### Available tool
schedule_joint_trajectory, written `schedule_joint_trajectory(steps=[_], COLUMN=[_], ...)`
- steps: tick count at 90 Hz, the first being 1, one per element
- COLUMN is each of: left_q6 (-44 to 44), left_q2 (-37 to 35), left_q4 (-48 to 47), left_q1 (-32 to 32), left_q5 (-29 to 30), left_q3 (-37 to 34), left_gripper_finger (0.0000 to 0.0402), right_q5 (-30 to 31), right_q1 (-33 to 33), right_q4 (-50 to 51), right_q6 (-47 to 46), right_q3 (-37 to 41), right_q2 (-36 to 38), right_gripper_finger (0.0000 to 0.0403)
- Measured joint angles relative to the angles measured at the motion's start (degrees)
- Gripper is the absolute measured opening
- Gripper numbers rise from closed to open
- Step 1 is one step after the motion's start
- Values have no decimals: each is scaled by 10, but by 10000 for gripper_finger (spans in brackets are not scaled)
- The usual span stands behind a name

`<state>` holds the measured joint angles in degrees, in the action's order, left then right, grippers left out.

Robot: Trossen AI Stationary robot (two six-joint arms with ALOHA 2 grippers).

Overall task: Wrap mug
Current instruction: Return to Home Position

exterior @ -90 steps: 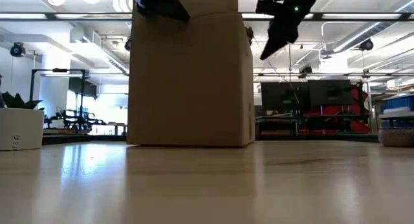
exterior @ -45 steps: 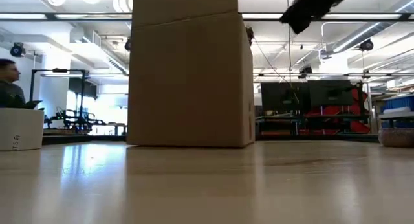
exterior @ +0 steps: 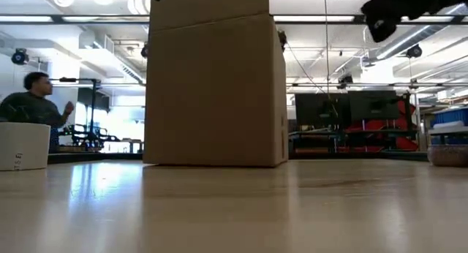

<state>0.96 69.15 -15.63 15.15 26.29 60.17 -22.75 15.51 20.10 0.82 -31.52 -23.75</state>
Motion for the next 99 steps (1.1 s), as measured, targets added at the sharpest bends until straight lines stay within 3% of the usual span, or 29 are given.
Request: schedule_joint_trajectory(steps=[12,32,44,52,66,74,99], left_q6=[11,21,56,63,63,64,65], left_q2=[-4,-58,-135,-201,-300,-337,-412], left_q4=[42,185,191,208,273,324,359], left_q1=[-22,-50,-56,-57,-56,-56,-56], left_q5=[-24,-33,-34,-32,-33,-33,-33], left_q3=[-36,-176,-252,-301,-394,-438,-514], left_gripper_finger=[20,20,20,20,20,20,20], right_q5=[1,3,2,0,9,37,28], right_q1=[0,0,0,0,0,0,-26], right_q4=[-25,-35,-71,-162,-183,-188,-247], right_q6=[1,-18,-42,-74,-20,-33,-73], right_q3=[57,148,174,193,231,256,308], right_q2=[88,236,232,205,205,212,218], right_gripper_finger=[14,14,14,14,14,14,14])
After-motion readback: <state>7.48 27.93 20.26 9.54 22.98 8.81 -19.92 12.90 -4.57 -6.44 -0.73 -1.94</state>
